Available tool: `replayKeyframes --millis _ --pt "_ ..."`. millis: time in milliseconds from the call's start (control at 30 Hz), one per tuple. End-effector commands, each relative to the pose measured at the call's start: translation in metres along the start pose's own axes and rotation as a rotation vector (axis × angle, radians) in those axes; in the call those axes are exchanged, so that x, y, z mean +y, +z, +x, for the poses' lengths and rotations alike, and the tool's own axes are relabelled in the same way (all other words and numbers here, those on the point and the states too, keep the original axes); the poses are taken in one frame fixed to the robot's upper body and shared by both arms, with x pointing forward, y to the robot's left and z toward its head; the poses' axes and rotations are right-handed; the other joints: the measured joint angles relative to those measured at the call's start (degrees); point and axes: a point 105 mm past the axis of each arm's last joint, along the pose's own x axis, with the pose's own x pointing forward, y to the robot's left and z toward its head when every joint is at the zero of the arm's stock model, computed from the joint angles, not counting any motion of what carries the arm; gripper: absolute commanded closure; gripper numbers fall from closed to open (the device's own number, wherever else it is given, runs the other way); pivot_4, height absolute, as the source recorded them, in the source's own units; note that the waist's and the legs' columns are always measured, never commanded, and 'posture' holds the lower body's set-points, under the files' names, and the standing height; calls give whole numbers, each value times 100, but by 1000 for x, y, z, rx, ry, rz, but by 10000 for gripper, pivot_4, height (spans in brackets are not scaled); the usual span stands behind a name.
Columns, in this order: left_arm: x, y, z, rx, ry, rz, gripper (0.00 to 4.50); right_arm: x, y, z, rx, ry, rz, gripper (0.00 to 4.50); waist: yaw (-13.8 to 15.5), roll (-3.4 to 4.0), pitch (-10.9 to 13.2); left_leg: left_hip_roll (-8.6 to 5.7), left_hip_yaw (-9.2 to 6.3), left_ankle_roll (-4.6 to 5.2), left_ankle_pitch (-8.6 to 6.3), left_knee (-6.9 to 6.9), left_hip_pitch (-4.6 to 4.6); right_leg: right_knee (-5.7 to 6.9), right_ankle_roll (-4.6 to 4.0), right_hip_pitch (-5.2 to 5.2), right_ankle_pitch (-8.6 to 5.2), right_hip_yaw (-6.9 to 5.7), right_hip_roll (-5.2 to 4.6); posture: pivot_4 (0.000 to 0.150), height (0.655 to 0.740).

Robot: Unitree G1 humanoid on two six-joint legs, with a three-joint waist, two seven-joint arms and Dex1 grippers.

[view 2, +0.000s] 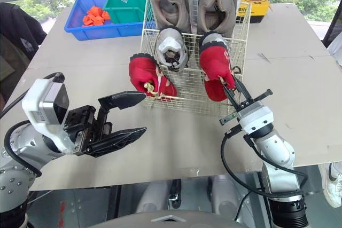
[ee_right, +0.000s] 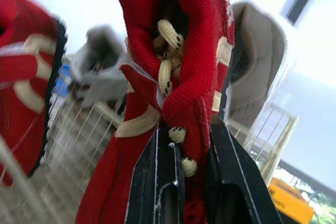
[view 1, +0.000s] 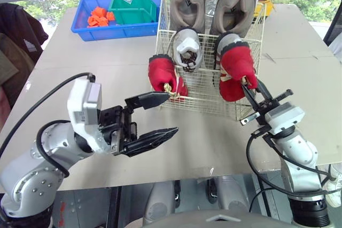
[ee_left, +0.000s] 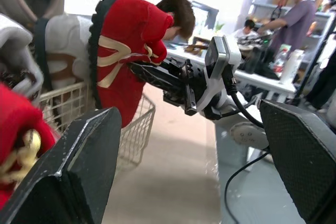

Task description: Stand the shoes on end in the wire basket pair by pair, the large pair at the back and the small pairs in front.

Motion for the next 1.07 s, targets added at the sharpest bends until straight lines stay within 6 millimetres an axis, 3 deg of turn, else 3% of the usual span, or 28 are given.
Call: replayKeyframes --millis 33,233,300,467,567,867,1067 --pt "-4 4 -10 -5 30 74 0 -1 -19 -15 65 -22 69 37181 11 1 0 0 -1 -13 -8 0 0 0 7 0 -4 -2 -3 1500 7400" --pt "-5 -4 -27 28 64 38 0 2 -20 -29 90 36 198 8759 4 -5 -9 0 -2 5 -23 -1 1 0 11 1 -7 -8 -17 1500 7400" --pt "-2 -5 -30 30 78 25 0 -1 -8 -34 78 85 254 487 14 -1 -9 0 -3 7 -24 -1 0 0 11 0 -7 -9 -19 1500 7400" --pt "9 -18 -37 45 170 -47 0 -17 21 -42 100 227 336 487 31 3 -8 -1 -4 12 -27 -1 -3 -1 12 -1 -8 -10 -28 1500 7400" --pt "15 -30 -42 94 227 -94 0 -26 23 -56 205 366 376 487 48 3 -8 0 -6 14 -28 -1 -3 -4 12 -1 -8 -10 -28 1500 7400" --pt "15 -60 -61 247 324 -120 0 -82 -14 -102 507 597 343 487 105 -2 -6 -4 -4 25 -33 0 -6 -12 13 -1 -9 -13 -21 1500 7400" --pt "7 -73 -67 298 358 -133 0 -104 -34 -112 570 636 304 487 150 1 -4 -3 -5 51 -21 0 -8 -13 13 -5 -9 -13 -22 1500 7400"
